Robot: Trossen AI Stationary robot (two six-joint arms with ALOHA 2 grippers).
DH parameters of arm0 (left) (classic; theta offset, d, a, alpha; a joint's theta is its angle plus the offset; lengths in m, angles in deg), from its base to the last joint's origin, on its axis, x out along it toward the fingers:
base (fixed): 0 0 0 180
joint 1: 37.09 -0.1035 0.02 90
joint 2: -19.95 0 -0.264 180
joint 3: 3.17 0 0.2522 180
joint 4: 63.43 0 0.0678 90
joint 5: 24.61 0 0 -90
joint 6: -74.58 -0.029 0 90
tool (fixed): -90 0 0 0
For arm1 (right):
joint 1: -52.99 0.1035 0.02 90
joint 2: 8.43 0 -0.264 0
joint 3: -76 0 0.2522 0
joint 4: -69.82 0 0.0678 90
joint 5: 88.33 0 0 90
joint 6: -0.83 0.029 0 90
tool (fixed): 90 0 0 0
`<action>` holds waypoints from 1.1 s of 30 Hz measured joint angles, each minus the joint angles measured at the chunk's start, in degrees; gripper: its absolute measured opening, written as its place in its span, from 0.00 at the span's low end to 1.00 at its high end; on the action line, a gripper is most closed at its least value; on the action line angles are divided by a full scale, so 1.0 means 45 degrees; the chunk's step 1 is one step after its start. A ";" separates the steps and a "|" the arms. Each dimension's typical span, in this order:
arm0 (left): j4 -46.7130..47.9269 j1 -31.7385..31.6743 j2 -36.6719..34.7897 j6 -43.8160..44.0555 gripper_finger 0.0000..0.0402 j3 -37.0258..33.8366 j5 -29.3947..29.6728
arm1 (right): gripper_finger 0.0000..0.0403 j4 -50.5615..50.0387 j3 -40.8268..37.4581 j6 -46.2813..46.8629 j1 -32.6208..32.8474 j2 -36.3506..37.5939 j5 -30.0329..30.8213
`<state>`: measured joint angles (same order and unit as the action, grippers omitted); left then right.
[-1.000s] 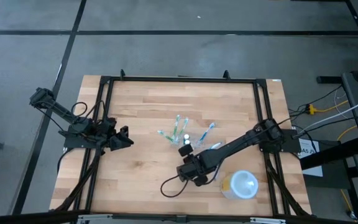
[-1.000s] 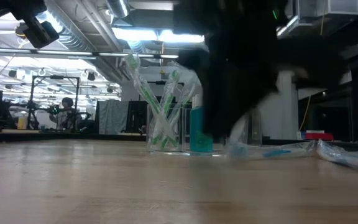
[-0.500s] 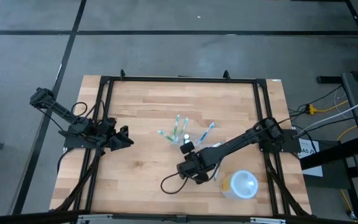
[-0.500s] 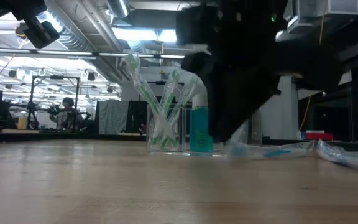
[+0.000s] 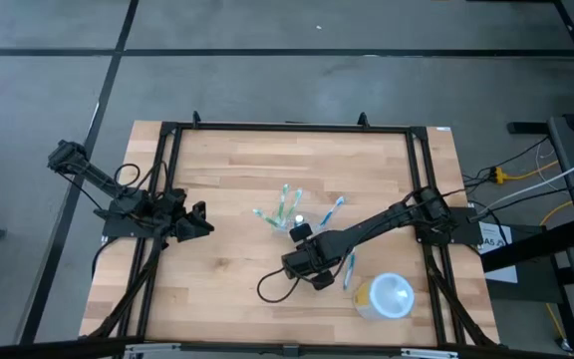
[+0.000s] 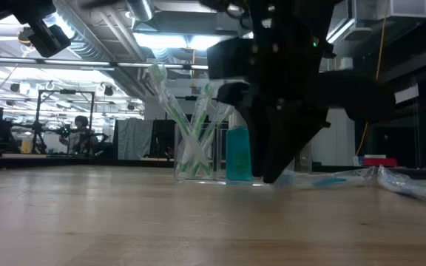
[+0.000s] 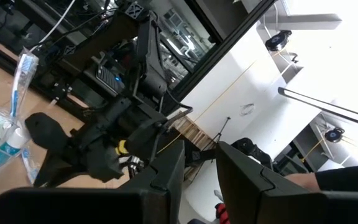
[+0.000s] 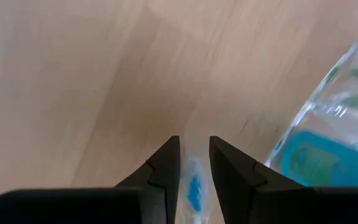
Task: Pick & Place toothbrushing station
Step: Put the left blue toothbrush into the transparent organizer
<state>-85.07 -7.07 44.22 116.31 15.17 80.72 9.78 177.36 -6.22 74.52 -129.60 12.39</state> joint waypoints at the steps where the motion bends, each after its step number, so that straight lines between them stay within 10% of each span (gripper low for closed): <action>1: 0.0000 0.0000 0.0000 0.0009 0.22 0.0000 0.0000 | 0.22 -0.0107 -0.0004 -0.0004 -0.0039 -0.0026 -0.0036; 21: 0.0000 0.0000 0.0000 -0.0010 0.22 0.0000 0.0005 | 0.01 -0.0297 0.0128 0.1940 -0.0178 -0.0045 -0.0662; 33: 0.0000 0.0000 -0.0002 -0.0049 0.22 0.0000 0.0032 | 0.00 -0.1587 0.4335 0.3705 0.0471 0.0398 0.1104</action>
<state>-85.07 -7.07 44.22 116.09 15.17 80.87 2.64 196.86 10.45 76.64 -127.82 17.36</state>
